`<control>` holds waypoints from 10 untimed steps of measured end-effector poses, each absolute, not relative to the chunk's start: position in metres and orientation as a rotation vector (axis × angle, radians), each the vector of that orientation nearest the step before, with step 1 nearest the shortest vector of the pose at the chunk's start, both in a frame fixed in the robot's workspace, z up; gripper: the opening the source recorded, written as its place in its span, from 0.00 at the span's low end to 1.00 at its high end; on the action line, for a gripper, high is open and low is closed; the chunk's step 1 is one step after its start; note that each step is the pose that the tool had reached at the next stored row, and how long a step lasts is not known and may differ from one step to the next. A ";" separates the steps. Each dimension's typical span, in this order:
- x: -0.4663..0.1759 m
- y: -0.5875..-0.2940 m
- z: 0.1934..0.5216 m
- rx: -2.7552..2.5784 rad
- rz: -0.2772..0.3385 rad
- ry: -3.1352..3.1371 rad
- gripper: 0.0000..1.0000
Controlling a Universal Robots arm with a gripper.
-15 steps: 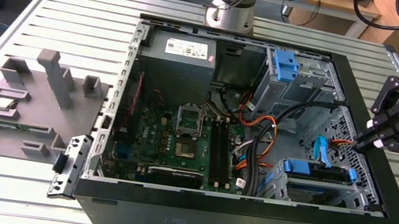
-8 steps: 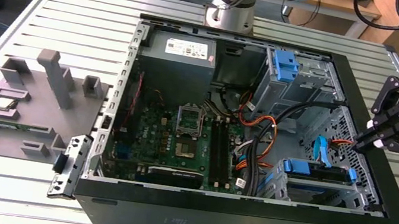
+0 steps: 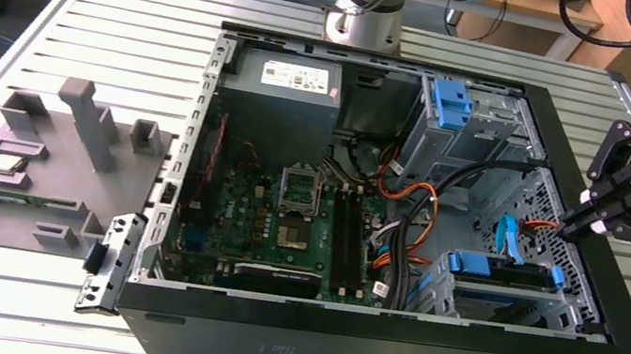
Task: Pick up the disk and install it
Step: 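Insert the second disk wire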
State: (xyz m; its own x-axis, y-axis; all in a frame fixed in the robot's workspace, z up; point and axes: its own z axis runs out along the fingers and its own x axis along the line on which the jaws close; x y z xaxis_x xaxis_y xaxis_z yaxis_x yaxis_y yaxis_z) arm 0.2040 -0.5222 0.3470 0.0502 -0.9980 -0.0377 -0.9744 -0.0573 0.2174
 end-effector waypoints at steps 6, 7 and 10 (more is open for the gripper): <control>0.203 -0.522 0.351 2.178 -0.265 -2.063 0.18; 0.202 -0.522 0.352 2.179 -0.263 -2.063 0.18; 0.200 -0.522 0.353 2.182 -0.258 -2.066 0.18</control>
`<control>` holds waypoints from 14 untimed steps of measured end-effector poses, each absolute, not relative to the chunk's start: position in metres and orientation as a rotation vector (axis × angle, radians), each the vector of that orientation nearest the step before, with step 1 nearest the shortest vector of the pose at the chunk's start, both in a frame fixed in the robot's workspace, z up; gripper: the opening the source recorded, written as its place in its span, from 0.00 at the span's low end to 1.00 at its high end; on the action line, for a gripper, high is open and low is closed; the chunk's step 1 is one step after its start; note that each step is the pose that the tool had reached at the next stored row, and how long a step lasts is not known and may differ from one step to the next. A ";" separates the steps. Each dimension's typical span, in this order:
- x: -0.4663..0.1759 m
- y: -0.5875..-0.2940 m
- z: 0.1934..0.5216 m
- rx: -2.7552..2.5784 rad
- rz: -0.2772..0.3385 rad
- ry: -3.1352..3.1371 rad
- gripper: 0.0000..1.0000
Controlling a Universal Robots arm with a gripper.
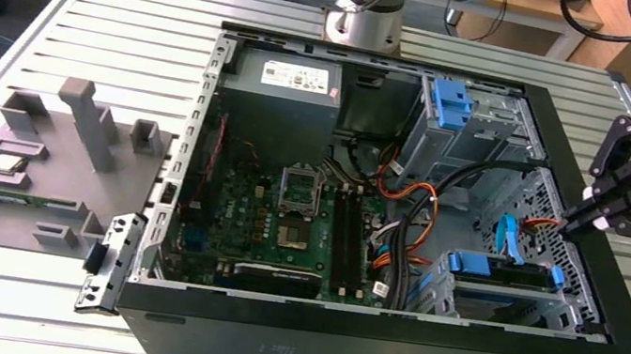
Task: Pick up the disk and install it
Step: 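Insert the second disk wire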
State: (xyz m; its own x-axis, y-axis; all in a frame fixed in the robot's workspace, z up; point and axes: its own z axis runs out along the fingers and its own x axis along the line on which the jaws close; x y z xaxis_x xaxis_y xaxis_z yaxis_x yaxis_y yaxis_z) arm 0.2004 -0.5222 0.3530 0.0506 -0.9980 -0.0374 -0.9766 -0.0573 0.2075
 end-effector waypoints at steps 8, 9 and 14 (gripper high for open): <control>0.183 -0.523 0.354 2.198 -0.228 -2.081 0.18; 0.180 -0.523 0.354 2.199 -0.226 -2.081 0.18; 0.178 -0.523 0.354 2.199 -0.225 -2.082 0.18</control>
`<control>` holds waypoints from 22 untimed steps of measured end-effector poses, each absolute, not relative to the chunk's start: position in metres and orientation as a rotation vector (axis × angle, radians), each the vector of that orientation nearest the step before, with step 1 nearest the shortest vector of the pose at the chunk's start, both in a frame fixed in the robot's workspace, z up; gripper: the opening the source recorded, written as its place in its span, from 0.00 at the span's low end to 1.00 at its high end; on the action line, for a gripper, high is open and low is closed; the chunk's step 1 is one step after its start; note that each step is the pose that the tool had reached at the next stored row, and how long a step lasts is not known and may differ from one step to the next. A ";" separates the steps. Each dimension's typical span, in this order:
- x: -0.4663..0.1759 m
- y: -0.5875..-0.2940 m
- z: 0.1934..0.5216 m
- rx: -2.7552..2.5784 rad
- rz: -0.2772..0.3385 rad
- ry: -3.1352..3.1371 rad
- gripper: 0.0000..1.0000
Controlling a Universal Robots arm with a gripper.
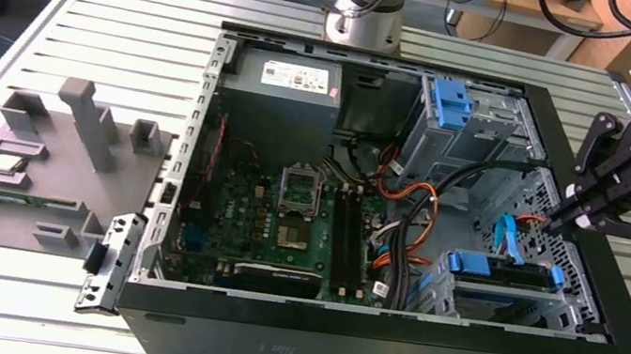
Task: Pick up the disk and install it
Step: 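Insert the second disk wire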
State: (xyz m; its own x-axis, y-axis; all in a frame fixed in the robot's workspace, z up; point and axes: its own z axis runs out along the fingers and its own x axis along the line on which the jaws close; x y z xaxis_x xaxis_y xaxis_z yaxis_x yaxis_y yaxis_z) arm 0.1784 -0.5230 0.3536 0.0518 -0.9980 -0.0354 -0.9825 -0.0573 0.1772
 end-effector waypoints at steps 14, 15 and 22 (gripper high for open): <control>0.174 -0.524 0.354 2.204 -0.217 -2.086 0.16; 0.173 -0.525 0.353 2.207 -0.212 -2.088 0.16; 0.166 -0.529 0.352 2.228 -0.175 -2.103 0.16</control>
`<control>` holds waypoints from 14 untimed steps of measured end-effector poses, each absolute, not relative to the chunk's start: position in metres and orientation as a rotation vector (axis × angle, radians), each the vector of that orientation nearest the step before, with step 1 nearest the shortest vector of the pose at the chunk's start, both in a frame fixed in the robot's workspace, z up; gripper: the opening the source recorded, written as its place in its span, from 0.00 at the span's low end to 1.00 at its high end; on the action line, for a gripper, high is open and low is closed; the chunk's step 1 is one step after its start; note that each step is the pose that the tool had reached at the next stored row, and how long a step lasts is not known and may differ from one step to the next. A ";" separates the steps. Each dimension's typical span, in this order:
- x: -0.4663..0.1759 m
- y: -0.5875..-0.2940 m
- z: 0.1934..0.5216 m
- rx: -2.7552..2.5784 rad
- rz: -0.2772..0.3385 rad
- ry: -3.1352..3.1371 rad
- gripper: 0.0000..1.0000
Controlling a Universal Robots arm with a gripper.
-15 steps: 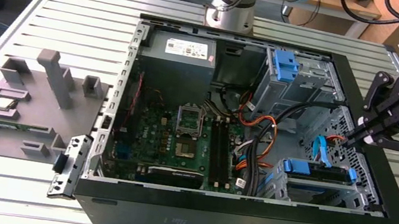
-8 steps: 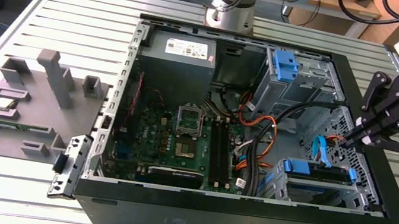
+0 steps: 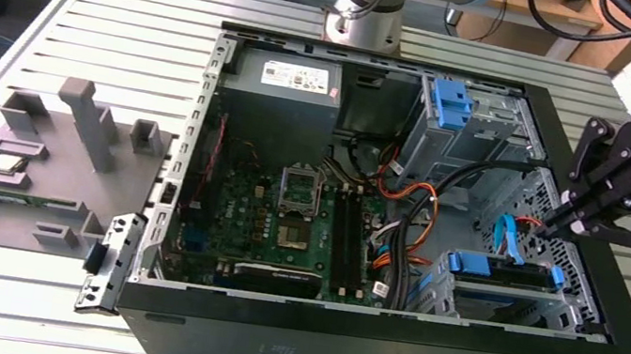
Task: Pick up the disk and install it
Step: 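Insert the second disk wire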
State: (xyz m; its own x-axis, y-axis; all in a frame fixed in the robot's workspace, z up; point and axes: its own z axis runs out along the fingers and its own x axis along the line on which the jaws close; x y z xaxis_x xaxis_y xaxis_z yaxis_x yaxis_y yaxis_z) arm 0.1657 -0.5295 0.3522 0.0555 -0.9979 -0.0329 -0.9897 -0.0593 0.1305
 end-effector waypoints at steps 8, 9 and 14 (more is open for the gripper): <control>0.158 -0.540 0.351 2.246 -0.142 -2.118 0.16; 0.157 -0.541 0.351 2.249 -0.137 -2.120 0.16; 0.153 -0.545 0.351 2.266 -0.109 -2.135 0.16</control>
